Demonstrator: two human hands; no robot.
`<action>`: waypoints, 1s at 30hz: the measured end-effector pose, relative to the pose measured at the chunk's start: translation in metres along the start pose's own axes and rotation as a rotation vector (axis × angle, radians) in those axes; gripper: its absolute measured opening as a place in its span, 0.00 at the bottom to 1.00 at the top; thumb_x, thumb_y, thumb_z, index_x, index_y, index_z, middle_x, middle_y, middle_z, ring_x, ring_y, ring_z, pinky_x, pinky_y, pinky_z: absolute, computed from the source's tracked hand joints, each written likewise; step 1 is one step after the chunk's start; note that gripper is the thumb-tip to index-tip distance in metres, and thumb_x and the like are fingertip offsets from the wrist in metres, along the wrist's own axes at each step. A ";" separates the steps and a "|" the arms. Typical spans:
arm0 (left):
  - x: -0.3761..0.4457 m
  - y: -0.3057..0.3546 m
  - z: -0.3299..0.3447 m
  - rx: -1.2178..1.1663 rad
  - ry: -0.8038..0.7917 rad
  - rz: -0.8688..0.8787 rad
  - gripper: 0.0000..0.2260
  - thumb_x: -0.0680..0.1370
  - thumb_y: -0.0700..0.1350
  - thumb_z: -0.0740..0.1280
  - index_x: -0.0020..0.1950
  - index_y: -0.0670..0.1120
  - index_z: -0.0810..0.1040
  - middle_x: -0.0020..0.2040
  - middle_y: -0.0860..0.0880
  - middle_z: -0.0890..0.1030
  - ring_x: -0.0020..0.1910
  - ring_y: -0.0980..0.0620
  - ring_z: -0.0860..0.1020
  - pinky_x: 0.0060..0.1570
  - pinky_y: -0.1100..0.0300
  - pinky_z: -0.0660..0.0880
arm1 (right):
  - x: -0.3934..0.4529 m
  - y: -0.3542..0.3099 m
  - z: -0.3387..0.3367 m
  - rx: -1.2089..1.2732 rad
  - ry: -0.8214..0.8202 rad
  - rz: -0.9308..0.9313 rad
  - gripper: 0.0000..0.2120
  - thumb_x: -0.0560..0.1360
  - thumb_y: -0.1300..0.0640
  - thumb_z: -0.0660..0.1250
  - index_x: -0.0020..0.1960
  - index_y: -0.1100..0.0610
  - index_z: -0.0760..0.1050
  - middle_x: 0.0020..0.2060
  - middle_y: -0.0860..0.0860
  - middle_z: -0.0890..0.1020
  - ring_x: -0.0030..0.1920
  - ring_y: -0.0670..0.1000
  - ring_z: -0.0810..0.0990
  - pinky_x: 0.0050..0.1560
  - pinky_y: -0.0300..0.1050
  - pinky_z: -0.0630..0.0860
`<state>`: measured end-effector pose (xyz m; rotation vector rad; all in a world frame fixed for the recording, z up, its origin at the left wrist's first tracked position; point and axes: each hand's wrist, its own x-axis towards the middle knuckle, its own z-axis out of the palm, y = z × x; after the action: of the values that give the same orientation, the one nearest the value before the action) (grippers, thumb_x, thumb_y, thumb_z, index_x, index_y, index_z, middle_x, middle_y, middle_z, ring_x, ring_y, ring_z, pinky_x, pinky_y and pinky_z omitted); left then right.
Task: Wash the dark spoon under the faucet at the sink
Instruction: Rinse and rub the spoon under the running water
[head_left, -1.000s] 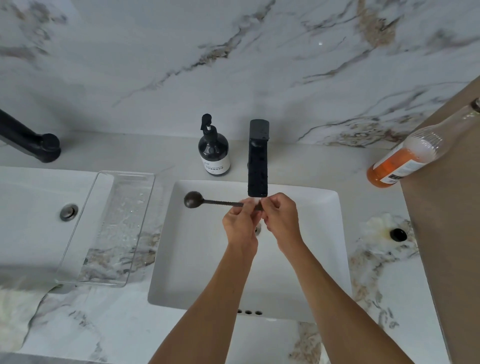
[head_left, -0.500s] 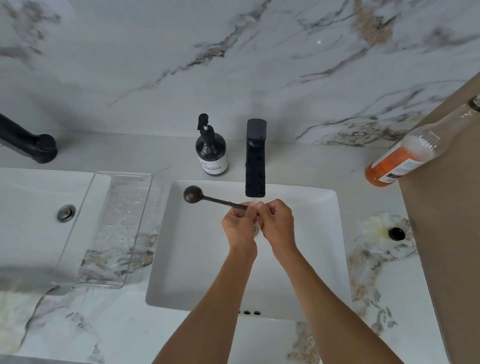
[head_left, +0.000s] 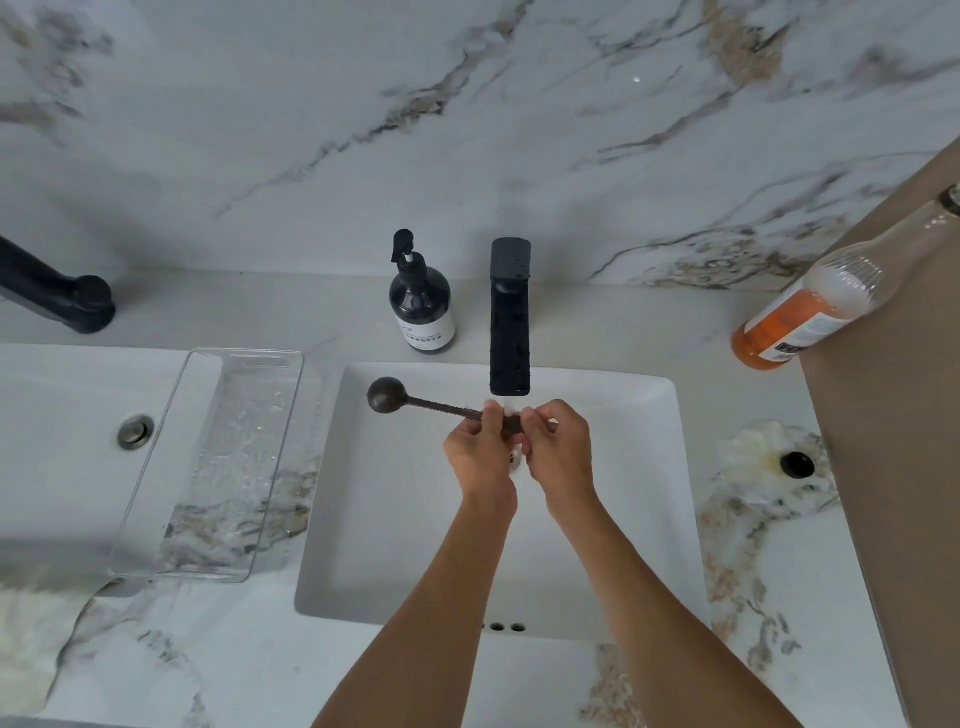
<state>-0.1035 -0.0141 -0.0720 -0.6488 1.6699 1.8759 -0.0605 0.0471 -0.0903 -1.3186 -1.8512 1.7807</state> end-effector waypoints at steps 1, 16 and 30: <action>0.001 0.002 0.001 -0.022 -0.001 -0.007 0.14 0.82 0.44 0.66 0.39 0.39 0.79 0.30 0.46 0.82 0.28 0.51 0.77 0.39 0.55 0.76 | 0.001 -0.002 -0.002 -0.014 -0.004 -0.017 0.10 0.79 0.58 0.64 0.40 0.60 0.72 0.34 0.60 0.81 0.29 0.50 0.74 0.32 0.44 0.70; 0.003 0.018 -0.001 -0.186 0.030 -0.032 0.06 0.76 0.34 0.73 0.39 0.37 0.79 0.38 0.47 0.86 0.36 0.50 0.86 0.50 0.58 0.82 | 0.006 -0.009 -0.052 0.030 0.003 -0.044 0.11 0.80 0.62 0.64 0.39 0.60 0.73 0.28 0.58 0.79 0.28 0.51 0.73 0.29 0.42 0.68; -0.009 0.010 -0.003 -0.268 -0.094 -0.085 0.11 0.83 0.43 0.65 0.43 0.41 0.80 0.40 0.45 0.86 0.40 0.53 0.85 0.40 0.65 0.79 | 0.001 -0.001 -0.063 0.026 0.009 -0.015 0.09 0.79 0.62 0.65 0.39 0.61 0.75 0.27 0.56 0.78 0.27 0.52 0.72 0.28 0.42 0.66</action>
<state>-0.1033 -0.0189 -0.0594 -0.7135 1.3239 2.0536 -0.0170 0.0898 -0.0758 -1.2983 -1.8219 1.7828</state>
